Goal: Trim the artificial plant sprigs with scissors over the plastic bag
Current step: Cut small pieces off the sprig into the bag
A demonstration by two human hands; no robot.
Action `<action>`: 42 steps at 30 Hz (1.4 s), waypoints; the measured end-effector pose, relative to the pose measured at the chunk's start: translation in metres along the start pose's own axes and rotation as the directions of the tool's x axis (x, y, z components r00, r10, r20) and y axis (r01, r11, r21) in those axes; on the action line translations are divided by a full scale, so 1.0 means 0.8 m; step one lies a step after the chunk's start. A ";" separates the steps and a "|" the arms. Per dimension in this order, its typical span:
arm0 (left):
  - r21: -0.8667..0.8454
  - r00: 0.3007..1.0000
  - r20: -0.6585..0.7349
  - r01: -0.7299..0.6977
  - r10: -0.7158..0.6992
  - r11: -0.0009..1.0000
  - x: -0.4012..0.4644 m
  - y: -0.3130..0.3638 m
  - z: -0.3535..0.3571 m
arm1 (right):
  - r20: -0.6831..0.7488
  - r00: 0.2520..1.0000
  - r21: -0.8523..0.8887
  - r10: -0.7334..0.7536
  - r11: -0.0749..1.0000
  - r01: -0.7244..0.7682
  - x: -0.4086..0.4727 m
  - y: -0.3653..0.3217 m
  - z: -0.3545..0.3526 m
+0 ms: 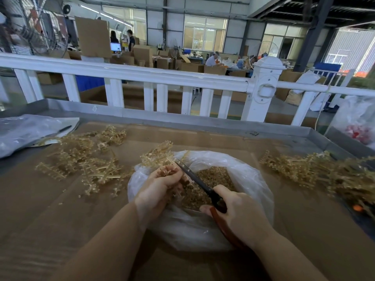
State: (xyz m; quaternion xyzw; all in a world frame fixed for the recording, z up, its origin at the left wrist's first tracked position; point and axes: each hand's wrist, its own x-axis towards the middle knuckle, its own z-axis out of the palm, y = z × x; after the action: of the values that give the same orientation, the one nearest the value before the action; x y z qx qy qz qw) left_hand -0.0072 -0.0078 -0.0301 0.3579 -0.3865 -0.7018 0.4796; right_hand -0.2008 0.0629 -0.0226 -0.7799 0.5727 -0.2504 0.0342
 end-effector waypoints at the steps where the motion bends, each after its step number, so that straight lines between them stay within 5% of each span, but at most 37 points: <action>1: 0.001 1.000 0.016 -0.011 0.011 1.000 -0.001 0.000 0.000 | 0.000 1.000 -0.001 0.000 1.000 0.000 0.000 0.000 0.000; 14: 0.197 0.999 0.042 -0.008 0.000 0.980 0.000 0.005 0.007 | 0.032 0.999 0.013 -0.005 1.000 0.004 0.002 -0.006 -0.002; 34: 0.140 0.998 -0.012 0.059 -0.058 0.988 -0.002 0.007 0.014 | 0.047 0.999 -0.030 -0.004 1.000 0.005 0.007 -0.004 0.001; 42: 0.344 0.999 -0.006 0.042 -0.043 0.938 -0.003 0.005 0.014 | 0.020 1.000 0.001 -0.009 1.000 0.009 0.007 -0.005 -0.001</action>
State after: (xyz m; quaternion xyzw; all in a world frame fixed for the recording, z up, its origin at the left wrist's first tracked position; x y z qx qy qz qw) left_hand -0.0151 -0.0044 -0.0213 0.4440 -0.4959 -0.6339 0.3940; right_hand -0.1966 0.0595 -0.0187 -0.7849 0.5687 -0.2429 0.0392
